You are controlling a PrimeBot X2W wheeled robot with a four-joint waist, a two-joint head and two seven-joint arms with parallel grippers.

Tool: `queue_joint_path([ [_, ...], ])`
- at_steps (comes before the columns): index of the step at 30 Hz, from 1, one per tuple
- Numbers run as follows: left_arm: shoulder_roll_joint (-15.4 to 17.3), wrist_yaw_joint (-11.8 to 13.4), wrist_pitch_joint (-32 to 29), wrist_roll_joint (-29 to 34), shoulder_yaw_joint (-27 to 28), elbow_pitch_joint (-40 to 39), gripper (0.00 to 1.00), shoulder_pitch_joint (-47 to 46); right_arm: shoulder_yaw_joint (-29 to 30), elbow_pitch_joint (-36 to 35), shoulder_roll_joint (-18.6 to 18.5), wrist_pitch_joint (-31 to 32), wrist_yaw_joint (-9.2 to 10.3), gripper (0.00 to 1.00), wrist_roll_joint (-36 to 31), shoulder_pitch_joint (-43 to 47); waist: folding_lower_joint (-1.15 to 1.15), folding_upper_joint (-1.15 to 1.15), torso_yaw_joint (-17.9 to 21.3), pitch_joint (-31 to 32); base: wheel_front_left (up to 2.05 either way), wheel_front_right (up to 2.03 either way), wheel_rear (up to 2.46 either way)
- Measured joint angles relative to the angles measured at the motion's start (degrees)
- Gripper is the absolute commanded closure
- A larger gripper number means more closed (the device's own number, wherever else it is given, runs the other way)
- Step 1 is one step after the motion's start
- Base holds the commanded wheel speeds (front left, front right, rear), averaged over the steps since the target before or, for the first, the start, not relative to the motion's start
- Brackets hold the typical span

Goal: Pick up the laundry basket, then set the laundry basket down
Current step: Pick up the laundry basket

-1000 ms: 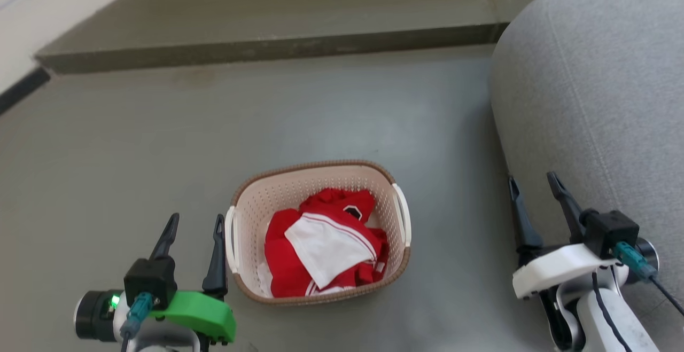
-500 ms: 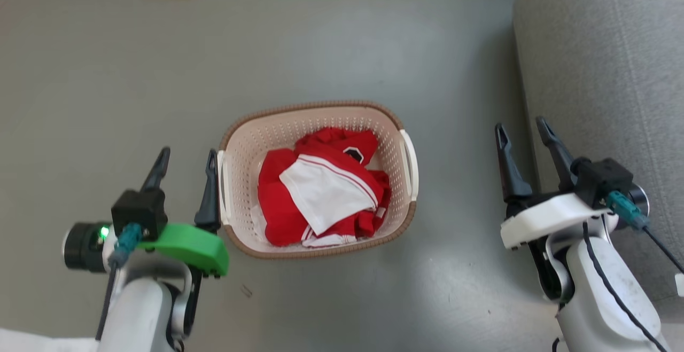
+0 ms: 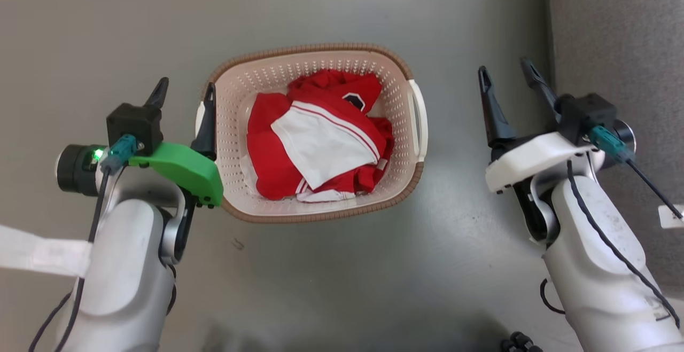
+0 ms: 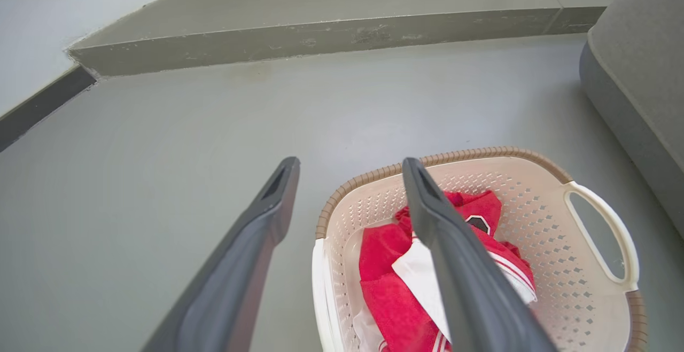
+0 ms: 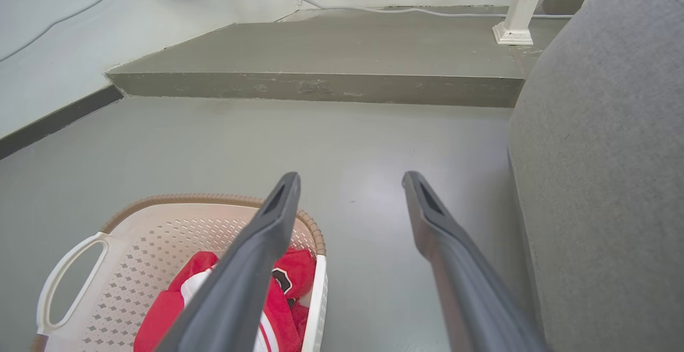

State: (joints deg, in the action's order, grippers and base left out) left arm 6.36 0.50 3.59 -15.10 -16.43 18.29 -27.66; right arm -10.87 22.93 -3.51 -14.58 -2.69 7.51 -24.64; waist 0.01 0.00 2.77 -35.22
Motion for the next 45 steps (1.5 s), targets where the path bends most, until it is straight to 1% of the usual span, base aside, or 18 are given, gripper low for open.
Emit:
queue_joint_path([
  [2,0.0,-0.6,-0.2,-0.3,-0.1,2.7,0.0,-1.5,-0.4,2.0,0.1,0.0,-0.3,0.0,0.0,-1.5,0.0,0.0,-0.1,-1.1,0.0,0.0,0.0],
  [10,-0.5,-2.4,-1.6,-1.3,-0.3,11.3,0.0,-7.4,-1.2,9.2,0.0,0.0,-0.3,0.0,0.1,-6.5,0.0,0.0,-0.3,-4.1,0.0,0.0,0.0],
  [12,-0.6,-2.7,-2.3,-1.4,-0.2,13.3,0.0,-7.8,-1.7,10.8,0.0,0.1,-0.3,0.0,0.6,-7.2,0.0,0.0,-0.4,-4.5,0.0,0.0,0.0],
  [14,-0.6,-3.5,-2.5,-1.4,-0.3,15.4,0.0,-8.4,-2.0,12.2,0.0,0.1,-0.29,0.0,1.4,-7.9,0.0,0.0,-0.3,-5.0,0.0,0.0,0.0],
  [16,-0.6,-3.7,-2.8,-1.4,-0.3,17.4,0.0,-9.2,-2.8,13.5,0.0,0.1,-0.29,0.0,2.5,-8.7,0.0,0.0,-0.2,-5.5,0.0,0.0,0.0],
  [21,-1.0,-4.6,-2.8,-1.7,-0.4,21.5,0.0,-11.1,-5.9,15.8,0.0,0.1,-0.33,0.0,5.9,-10.3,-0.01,0.0,-0.1,-6.9,0.0,0.0,0.0],
  [27,-1.5,-5.3,-2.5,-1.9,-0.9,25.6,0.0,-13.2,-9.7,18.1,0.0,0.1,-0.86,0.0,7.3,-11.9,-0.01,0.0,-0.1,-8.6,0.0,0.0,0.0],
  [40,-1.6,-6.3,-2.0,-2.5,-0.9,33.1,0.0,-16.9,-15.2,22.3,-0.1,0.1,-1.04,0.0,10.5,-15.1,-0.01,0.0,0.0,-12.4,0.0,0.0,0.0],
  [45,-1.6,-6.6,-1.5,-3.4,-0.8,35.4,0.0,-18.0,-16.3,23.9,-0.1,0.1,-1.26,0.0,11.6,-16.0,-0.01,0.0,0.2,-13.7,0.0,0.0,0.0],
])
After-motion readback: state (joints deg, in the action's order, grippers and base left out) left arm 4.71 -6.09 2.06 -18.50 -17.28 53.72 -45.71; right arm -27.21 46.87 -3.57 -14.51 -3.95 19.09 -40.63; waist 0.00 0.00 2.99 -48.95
